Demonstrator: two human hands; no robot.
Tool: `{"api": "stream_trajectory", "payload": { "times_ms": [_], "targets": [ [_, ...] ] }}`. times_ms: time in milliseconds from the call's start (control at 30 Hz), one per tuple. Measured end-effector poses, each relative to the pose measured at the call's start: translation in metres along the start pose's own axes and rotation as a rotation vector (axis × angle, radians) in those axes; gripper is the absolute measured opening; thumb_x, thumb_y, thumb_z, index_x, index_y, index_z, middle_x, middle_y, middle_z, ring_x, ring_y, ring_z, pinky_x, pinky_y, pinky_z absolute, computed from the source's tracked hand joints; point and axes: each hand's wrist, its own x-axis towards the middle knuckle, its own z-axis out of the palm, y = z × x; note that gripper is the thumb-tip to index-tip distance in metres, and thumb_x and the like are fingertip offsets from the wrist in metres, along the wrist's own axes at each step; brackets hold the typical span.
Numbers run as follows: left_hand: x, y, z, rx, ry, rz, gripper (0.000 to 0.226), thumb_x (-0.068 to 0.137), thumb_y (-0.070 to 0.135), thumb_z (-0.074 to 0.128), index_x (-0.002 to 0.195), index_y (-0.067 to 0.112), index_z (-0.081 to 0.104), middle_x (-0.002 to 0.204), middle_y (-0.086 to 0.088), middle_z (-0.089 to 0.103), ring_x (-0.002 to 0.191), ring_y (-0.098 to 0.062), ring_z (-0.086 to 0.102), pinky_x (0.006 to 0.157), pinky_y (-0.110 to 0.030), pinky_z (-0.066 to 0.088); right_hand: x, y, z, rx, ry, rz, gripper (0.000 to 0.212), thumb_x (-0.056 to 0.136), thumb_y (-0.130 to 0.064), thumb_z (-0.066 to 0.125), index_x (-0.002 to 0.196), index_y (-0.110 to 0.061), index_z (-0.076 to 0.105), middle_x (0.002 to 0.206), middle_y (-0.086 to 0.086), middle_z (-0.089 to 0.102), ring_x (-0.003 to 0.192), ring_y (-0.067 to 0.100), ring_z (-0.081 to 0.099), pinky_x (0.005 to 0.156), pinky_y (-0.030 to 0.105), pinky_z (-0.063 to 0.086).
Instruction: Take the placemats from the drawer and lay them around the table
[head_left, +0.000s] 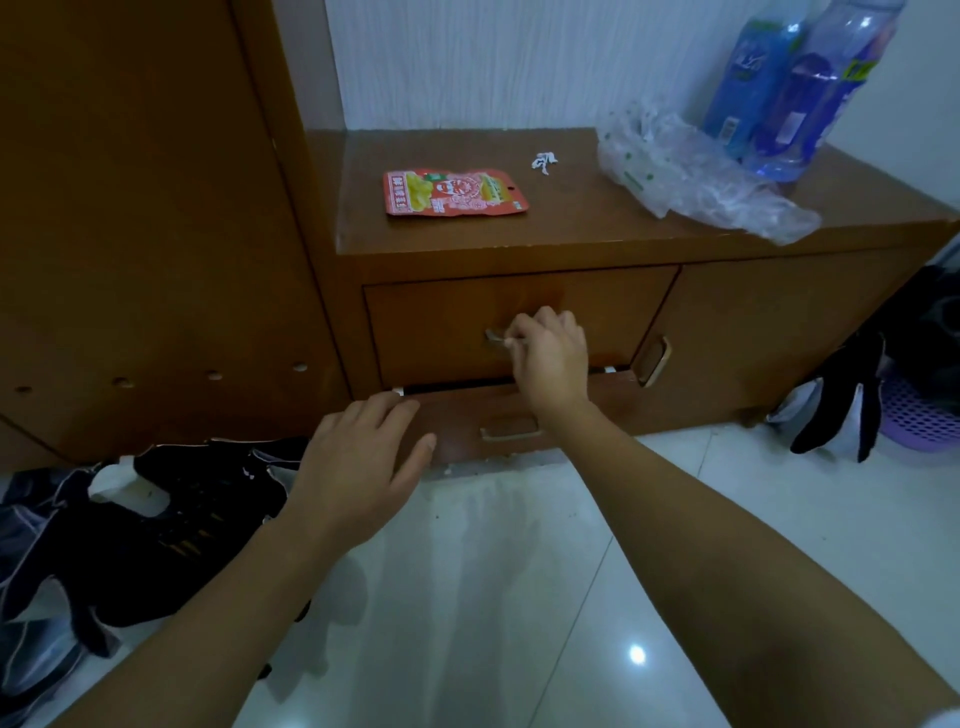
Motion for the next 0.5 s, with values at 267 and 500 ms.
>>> {"api": "stream_trajectory", "payload": {
  "times_ms": [267, 500],
  "targets": [
    [0.001, 0.009, 0.004, -0.002, -0.041, 0.002, 0.066, 0.096, 0.058, 0.021, 0.142, 0.020, 0.051, 0.140, 0.001, 0.054, 0.120, -0.020, 0.052, 0.095, -0.038, 0.042, -0.021, 0.006, 0.004, 0.166, 0.019, 0.025, 0.034, 0.091, -0.022, 0.066, 0.124, -0.012, 0.063, 0.118, 0.002, 0.057, 0.111, 0.019, 0.047, 0.095, 0.032, 0.046],
    [-0.014, 0.011, 0.007, -0.053, -0.134, -0.102, 0.068, 0.095, 0.059, 0.021, 0.143, 0.018, 0.049, 0.141, -0.004, 0.052, 0.123, -0.025, 0.050, 0.097, -0.041, 0.040, -0.039, 0.000, -0.020, -0.018, -0.338, -0.066, 0.071, 0.098, -0.039, 0.052, 0.156, -0.015, 0.018, 0.163, 0.006, 0.019, 0.151, 0.024, 0.011, 0.122, 0.044, 0.016]
  ]
}}
